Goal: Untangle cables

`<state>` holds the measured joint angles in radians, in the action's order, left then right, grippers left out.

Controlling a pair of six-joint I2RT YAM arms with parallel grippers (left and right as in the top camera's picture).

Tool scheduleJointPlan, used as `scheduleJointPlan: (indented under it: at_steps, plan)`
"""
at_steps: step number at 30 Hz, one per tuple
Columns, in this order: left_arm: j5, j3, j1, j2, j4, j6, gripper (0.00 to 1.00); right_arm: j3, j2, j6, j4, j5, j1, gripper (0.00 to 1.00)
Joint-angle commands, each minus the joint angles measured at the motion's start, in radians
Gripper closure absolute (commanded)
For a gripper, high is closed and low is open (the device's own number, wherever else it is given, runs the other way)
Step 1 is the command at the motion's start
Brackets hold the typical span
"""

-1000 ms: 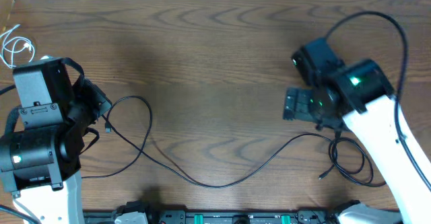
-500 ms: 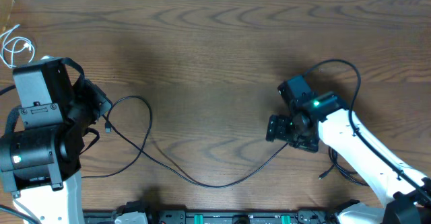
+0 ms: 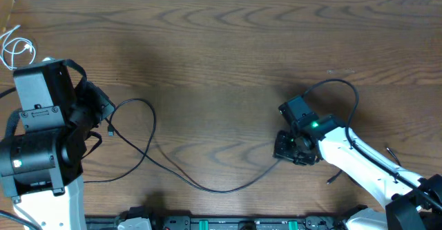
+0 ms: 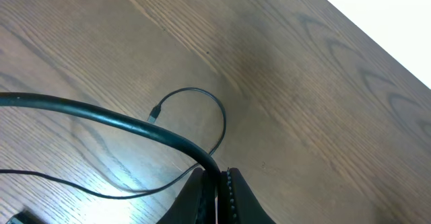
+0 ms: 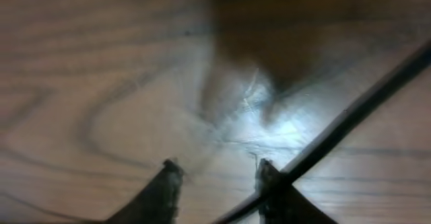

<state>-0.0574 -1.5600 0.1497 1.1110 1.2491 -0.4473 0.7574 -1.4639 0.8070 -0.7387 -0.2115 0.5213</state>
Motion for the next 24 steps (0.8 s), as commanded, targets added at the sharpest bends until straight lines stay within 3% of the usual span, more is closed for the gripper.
scheduleJointPlan:
  at_steps: [1, 2, 6, 10, 18, 24]
  plan:
    - [-0.002, -0.005, 0.005, -0.001, 0.000, 0.010, 0.92, 0.006, 0.003, 0.008, 0.010, -0.008, 0.004, 0.90]
    - [-0.002, -0.005, 0.005, -0.001, 0.000, 0.010, 0.92, 0.016, 0.003, 0.007, 0.009, -0.013, 0.004, 0.98]
    - [-0.003, -0.005, 0.005, -0.001, 0.000, 0.010, 0.92, 0.108, 0.006, -0.071, -0.040, -0.060, 0.004, 0.99]
    - [-0.003, -0.005, 0.005, -0.001, 0.000, 0.010, 0.92, 0.319, 0.009, -0.148, -0.214, -0.005, 0.003, 0.99]
    - [-0.003, -0.002, 0.005, -0.001, 0.005, 0.010, 0.92, 0.876, 0.012, -0.114, -0.658, 0.575, 0.003, 0.99]
    - [-0.003, -0.002, 0.005, -0.001, 0.008, 0.010, 0.92, 1.100, 0.013, -0.017, -0.863, 0.865, 0.002, 0.99]
